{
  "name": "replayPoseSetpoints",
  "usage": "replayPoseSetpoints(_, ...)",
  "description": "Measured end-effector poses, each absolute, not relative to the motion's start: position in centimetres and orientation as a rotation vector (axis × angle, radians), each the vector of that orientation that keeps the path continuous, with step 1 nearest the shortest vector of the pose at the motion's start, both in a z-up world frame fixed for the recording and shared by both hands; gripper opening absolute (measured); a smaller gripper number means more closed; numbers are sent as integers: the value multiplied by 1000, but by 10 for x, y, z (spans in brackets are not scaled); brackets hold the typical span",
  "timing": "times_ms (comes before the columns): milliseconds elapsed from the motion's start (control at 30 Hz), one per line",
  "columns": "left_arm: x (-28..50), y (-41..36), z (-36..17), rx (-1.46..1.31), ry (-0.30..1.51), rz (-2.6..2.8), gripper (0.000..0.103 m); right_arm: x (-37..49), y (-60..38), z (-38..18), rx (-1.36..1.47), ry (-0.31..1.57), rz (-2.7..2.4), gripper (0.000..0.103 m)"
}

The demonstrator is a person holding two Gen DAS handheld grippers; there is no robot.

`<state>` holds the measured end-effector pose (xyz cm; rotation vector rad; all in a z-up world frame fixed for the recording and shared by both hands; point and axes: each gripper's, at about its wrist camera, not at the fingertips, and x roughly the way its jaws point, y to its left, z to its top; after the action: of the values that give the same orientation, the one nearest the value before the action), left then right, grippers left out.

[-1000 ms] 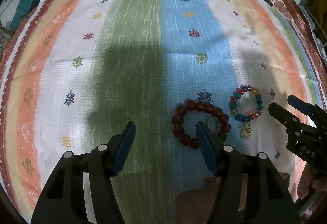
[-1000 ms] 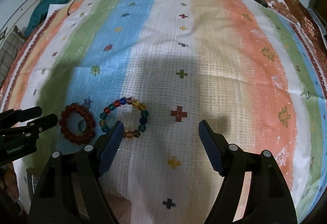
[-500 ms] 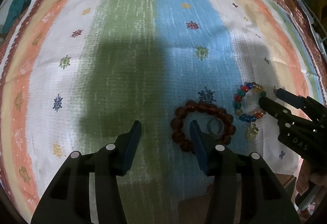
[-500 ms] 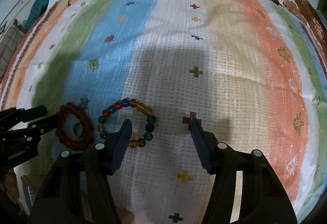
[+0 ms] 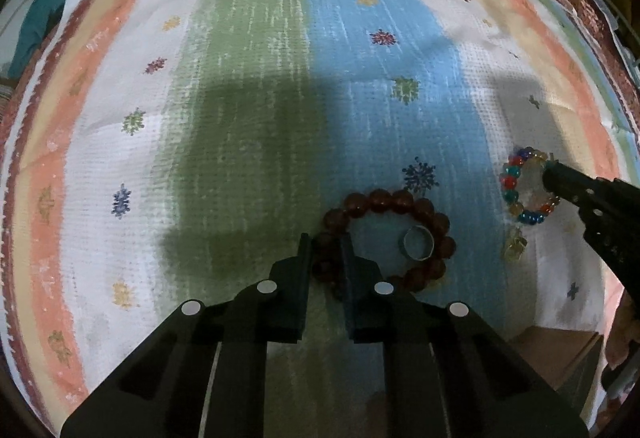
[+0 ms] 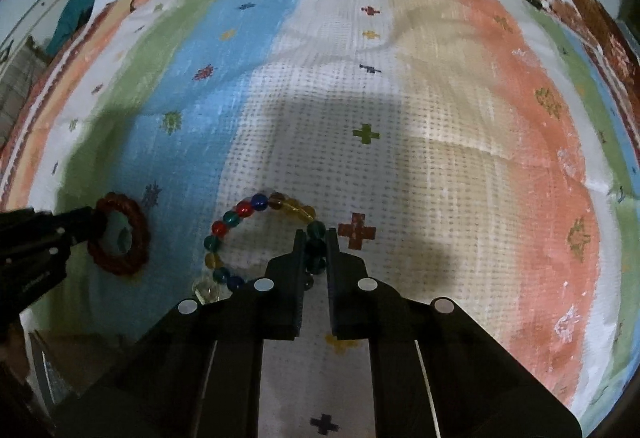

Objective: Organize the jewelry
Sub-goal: 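Lift the red bracelet with the left gripper while the right gripper lifts the multicolour bracelet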

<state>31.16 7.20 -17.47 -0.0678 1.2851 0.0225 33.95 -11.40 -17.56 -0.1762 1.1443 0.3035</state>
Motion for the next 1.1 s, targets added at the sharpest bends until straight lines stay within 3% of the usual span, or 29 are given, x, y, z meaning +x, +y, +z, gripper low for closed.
replayPoseSetpoints(1100,240,56,-54,-152,1035,-77,13,263,-125,-70,-111,933,404,10)
